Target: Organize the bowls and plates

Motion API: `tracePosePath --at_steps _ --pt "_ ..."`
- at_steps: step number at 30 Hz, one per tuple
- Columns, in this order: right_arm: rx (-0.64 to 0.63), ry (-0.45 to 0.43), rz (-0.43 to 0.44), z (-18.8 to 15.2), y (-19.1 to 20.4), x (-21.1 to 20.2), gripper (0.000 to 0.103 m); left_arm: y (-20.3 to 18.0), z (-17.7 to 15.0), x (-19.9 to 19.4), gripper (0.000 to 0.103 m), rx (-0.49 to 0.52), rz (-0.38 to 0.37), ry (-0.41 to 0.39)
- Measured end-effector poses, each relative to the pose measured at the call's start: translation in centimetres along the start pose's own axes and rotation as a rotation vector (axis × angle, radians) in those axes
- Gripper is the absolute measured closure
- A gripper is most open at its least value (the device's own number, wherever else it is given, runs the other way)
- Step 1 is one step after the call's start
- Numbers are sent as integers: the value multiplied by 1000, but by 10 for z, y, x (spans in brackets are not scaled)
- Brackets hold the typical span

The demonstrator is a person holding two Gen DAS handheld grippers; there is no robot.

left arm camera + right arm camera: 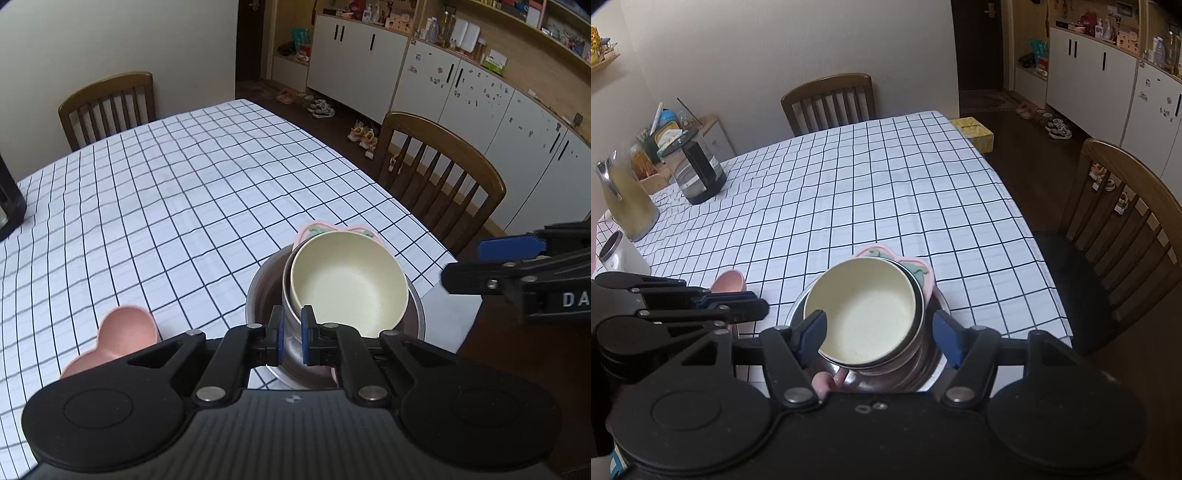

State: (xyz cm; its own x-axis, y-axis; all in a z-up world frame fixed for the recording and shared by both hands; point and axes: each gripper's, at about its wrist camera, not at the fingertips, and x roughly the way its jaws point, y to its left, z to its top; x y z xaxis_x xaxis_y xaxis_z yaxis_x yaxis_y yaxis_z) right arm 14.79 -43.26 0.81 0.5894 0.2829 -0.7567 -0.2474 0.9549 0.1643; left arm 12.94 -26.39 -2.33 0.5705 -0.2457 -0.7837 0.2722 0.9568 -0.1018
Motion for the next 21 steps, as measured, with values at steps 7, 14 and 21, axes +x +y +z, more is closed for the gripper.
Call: tracePosePath --at_steps 7,14,21 --pt "28 -20 7 -13 -9 -10 25 14 -7 1 42 -47 13 11" --pt "35 -13 -9 -26 -21 -3 16 21 -5 12 28 -33 33 10" --pt "57 28 -20 -38 -35 23 9 45 12 52 28 -46 36 83"
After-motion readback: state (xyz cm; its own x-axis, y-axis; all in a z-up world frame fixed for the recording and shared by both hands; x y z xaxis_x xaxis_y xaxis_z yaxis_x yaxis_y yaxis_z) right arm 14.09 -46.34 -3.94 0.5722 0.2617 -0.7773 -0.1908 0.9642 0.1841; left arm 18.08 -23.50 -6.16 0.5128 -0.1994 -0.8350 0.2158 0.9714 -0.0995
